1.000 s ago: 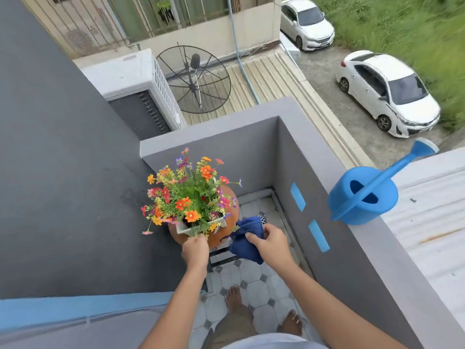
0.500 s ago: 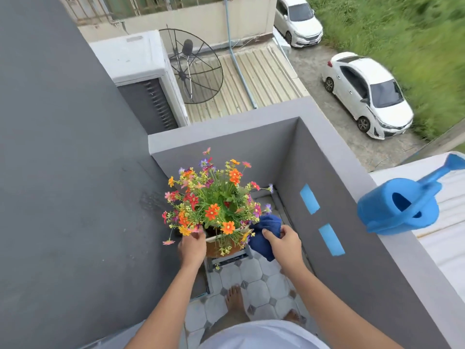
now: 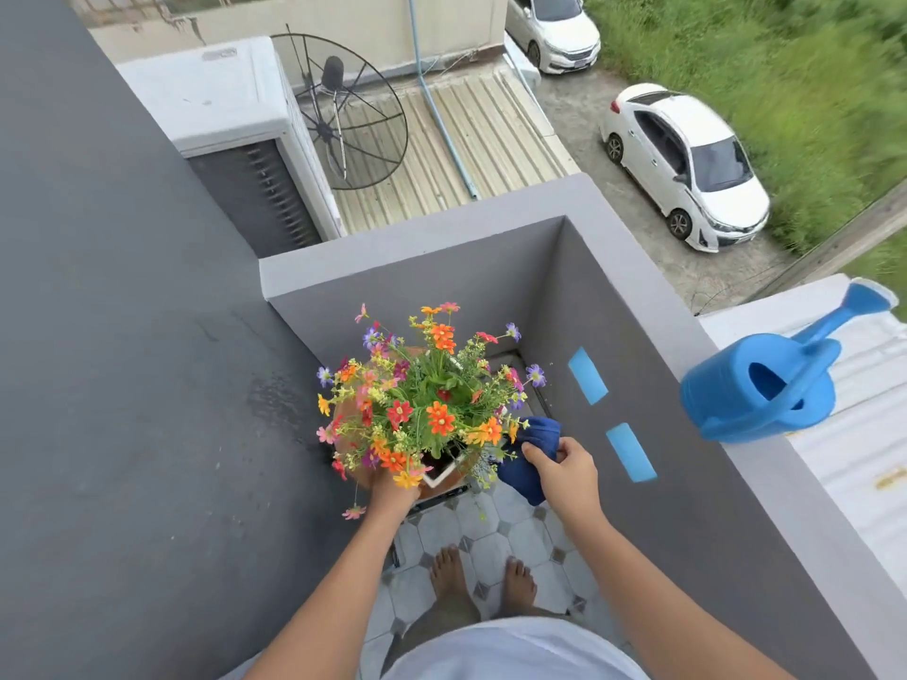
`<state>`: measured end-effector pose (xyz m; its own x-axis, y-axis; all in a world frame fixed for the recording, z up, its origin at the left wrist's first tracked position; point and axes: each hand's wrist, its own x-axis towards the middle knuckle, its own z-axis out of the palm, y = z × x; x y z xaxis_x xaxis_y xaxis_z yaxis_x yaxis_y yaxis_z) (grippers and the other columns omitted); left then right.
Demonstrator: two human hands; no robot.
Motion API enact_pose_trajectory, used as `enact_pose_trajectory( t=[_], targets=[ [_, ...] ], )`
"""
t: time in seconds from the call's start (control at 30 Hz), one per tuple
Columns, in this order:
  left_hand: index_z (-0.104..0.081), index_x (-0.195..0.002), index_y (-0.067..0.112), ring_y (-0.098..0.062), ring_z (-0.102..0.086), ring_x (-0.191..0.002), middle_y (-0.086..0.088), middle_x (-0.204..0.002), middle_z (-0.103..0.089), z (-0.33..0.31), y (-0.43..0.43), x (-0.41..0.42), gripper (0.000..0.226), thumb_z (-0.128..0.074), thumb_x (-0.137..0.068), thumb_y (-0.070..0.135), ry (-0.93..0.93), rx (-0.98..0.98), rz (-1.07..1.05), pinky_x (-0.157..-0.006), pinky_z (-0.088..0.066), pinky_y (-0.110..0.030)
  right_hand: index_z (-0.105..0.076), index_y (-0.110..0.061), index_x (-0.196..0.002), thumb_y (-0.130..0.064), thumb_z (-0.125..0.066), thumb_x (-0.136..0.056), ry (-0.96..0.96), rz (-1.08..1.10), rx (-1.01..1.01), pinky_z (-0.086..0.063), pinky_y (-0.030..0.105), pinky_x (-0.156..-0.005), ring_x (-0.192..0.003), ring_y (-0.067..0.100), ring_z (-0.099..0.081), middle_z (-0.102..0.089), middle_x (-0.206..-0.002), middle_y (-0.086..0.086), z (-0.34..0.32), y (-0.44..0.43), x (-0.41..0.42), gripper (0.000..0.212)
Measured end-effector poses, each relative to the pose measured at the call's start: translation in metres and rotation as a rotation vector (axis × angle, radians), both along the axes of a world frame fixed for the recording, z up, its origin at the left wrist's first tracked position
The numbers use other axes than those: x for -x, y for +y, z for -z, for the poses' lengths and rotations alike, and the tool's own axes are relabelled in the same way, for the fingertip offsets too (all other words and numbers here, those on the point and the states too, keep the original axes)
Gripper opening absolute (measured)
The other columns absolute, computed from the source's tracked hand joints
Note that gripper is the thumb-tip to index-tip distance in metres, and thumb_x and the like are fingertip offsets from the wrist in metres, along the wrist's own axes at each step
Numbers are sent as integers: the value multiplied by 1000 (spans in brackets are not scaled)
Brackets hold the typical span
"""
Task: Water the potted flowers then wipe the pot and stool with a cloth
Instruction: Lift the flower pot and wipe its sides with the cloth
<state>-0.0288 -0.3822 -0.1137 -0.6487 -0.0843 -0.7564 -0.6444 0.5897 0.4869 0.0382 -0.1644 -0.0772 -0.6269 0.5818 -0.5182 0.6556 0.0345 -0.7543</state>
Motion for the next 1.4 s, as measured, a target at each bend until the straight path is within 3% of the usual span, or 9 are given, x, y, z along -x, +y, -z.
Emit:
enact_pose_trajectory(
  t=[0.07,0.13,0.27,0.5,0.8,0.93,1.03,1.23,1.4],
  targets=[
    [-50,-79,12,-14,-39,-46,-4,-55,-47,-1,0,0,23,-38,-97,7,-50,-74,50,-61,-36,-29,-61,-5,-88,-25,-73,-85,-3,1,6,-46,36,-65,-72,23,-58,-66,-81,11,1,5,-3,23],
    [-51,-79,8,-9,-37,-40,-2,-50,-48,-5,2,2,29,-29,-98,11,-50,-92,66,-58,-32,-21,-62,-7,-90,-24,-73,-85,3,-1,15,-50,40,-67,-75,23,-61,-68,-83,9,1,11,-5,21],
    [-48,-58,11,-18,-43,-53,-4,-54,-54,-13,12,8,38,-36,-94,10,-26,-40,147,-64,-38,-29,-67,-17,-91,-24,-72,-85,35,-13,69,-57,48,-80,-85,22,-69,-73,-87,3,5,22,-15,10],
    [-53,-102,9,-13,-43,-41,-16,-64,-70,-56,44,7,22,-41,-103,28,66,-244,-118,-40,-34,-22,-75,-35,-97,-21,-72,-89,211,-10,149,-62,45,-81,-90,17,-74,-79,-90,-6,-15,44,-22,16],
    [-43,-79,3,-19,-38,-50,-14,-46,-55,-173,78,-14,24,-35,-101,7,133,-554,-199,-38,-25,-23,-70,-27,-88,-30,-73,-86,530,9,-58,-52,38,-72,-76,18,-60,-63,-86,4,-90,54,32,5],
    [-45,-79,4,-14,-34,-41,-17,-55,-57,-219,89,-4,27,-33,-103,8,183,-670,-238,-41,-25,-24,-50,-28,-67,-8,-73,-85,776,-104,-204,-33,27,-61,-63,8,-41,-43,-72,-1,-145,25,42,35],
    [-48,-80,2,-10,-34,-33,-21,-59,-52,-245,91,13,29,-31,-102,8,295,-719,-300,-41,-27,-24,-67,-18,-82,-11,-75,-86,901,-238,-223,-40,28,-65,-71,14,-52,-50,-78,1,-160,6,32,11],
    [-42,-88,7,-10,-36,-31,-20,-65,-48,-285,89,18,19,-34,-104,10,374,-759,-315,-33,-25,-20,-61,-6,-79,-19,-73,-90,884,-209,-245,-40,35,-65,-70,19,-50,-48,-77,4,-154,11,42,21],
    [-45,-78,5,-9,-30,-33,-18,-60,-52,-302,90,7,28,-33,-103,8,371,-788,-255,-38,-25,-21,-61,-7,-75,-22,-72,-89,887,-50,-213,-35,19,-63,-68,14,-50,-50,-76,5,-186,40,78,24]
  ],
)
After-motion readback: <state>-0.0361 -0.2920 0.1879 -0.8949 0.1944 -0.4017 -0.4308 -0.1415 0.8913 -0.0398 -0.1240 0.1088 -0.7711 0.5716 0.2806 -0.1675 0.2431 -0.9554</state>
